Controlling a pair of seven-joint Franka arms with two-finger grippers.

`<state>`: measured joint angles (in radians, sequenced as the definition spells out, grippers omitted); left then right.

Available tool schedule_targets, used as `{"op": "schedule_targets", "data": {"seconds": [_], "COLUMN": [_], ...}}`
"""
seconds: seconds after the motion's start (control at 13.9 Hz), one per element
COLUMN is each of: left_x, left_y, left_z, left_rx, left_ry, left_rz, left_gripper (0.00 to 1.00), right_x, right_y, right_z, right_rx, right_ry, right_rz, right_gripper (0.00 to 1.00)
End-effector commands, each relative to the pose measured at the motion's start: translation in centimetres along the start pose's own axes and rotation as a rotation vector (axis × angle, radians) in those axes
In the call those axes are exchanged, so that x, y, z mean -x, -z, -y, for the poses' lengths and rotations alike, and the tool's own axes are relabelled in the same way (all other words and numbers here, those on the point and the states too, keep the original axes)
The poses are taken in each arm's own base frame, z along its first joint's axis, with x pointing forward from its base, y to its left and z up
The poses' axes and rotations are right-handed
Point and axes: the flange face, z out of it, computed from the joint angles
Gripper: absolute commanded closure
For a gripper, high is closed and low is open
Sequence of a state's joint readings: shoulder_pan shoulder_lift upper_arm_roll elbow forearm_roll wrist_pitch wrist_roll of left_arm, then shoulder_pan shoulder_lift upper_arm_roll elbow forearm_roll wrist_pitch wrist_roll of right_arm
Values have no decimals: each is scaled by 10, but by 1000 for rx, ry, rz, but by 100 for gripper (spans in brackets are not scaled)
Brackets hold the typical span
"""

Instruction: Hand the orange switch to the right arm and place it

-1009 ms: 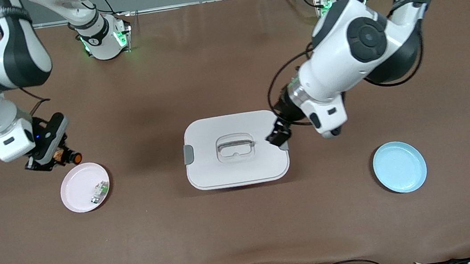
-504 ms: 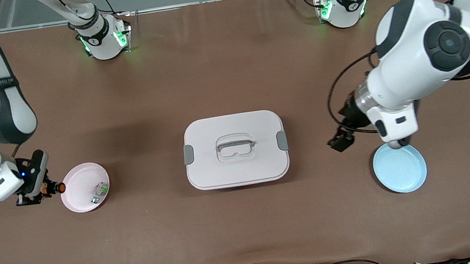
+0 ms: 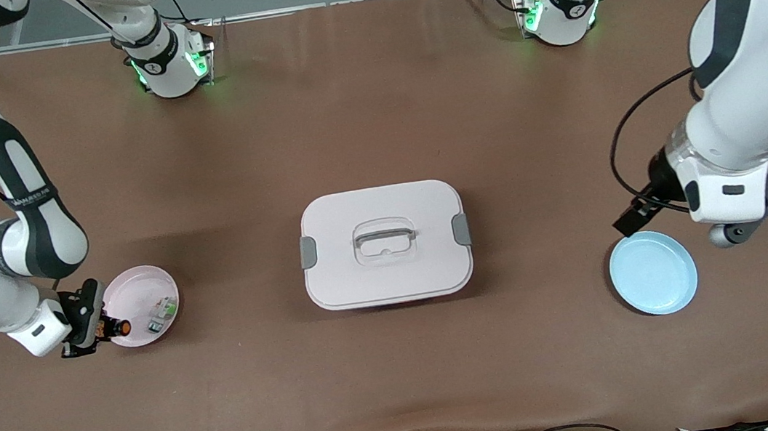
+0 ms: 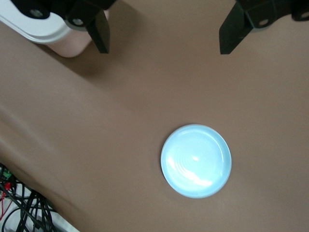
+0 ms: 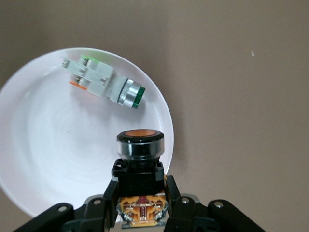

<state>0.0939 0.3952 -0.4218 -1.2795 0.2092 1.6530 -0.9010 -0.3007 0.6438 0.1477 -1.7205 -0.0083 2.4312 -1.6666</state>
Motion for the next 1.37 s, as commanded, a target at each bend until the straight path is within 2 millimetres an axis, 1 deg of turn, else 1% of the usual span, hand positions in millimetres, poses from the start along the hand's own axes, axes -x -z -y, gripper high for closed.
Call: {"op": "schedule_targets", "data": {"seconds": [0.0, 0.07, 0.22, 0.29, 0.36, 0.43, 0.5, 0.58, 0.65, 0.72, 0.79, 0.86, 0.94, 1.01, 1.22, 1.3], "left_x": [-9, -20, -30, -37, -40, -40, -34, -31, -27, -19, -12, 1, 7, 14, 24, 31], "left_y": [20, 21, 31, 37, 41, 45, 57, 60, 61, 69, 67, 72, 76, 80, 82, 81], "left_z": [26, 39, 60, 75, 83, 85, 92, 94, 92, 91, 93, 93, 101, 109, 140, 147], "left_rx": [-42, -44, -58, -58, -62, -59, -70, -75, -64, -53, -65, -65, -52, -33, 12, 11], "left_ry": [-148, -200, -294, -321, -357, -398, -423, -430, -437, -444, -443, -444, -427, -416, -465, -485], "left_rz": [-56, -56, -55, -47, -45, -46, -51, -38, -31, -36, -31, -33, -34, -31, -30, -38], "left_gripper": [0, 0, 0, 0, 0, 0, 0, 0, 0, 0, 0, 0, 0, 0, 0, 0], "right_x": [9, 10, 9, 9, 10, 8, 6, 2, -3, -4, -7, -8, -14, -21, -22, -23], "right_y": [-7, -8, -16, -20, -24, -27, -28, -29, -29, -31, -30, -28, -26, -30, -36, -36], "right_z": [-6, -4, 3, 8, 12, 14, 14, 15, 16, 20, 23, 27, 30, 34, 38, 39], "right_rx": [2, -6, -33, -45, -51, -53, -56, -58, -61, -69, -72, -72, -64, -54, -38, -40], "right_ry": [-48, -73, -124, -142, -144, -133, -119, -99, -79, -63, -54, -62, -65, -65, -75, -78], "right_rz": [1, 3, 4, 7, 15, 27, 36, 51, 67, 91, 117, 133, 140, 137, 131, 131], "right_gripper": [100, 100, 100, 100, 100, 100, 100, 100, 100, 100, 100, 100, 100, 100, 100, 100]}}
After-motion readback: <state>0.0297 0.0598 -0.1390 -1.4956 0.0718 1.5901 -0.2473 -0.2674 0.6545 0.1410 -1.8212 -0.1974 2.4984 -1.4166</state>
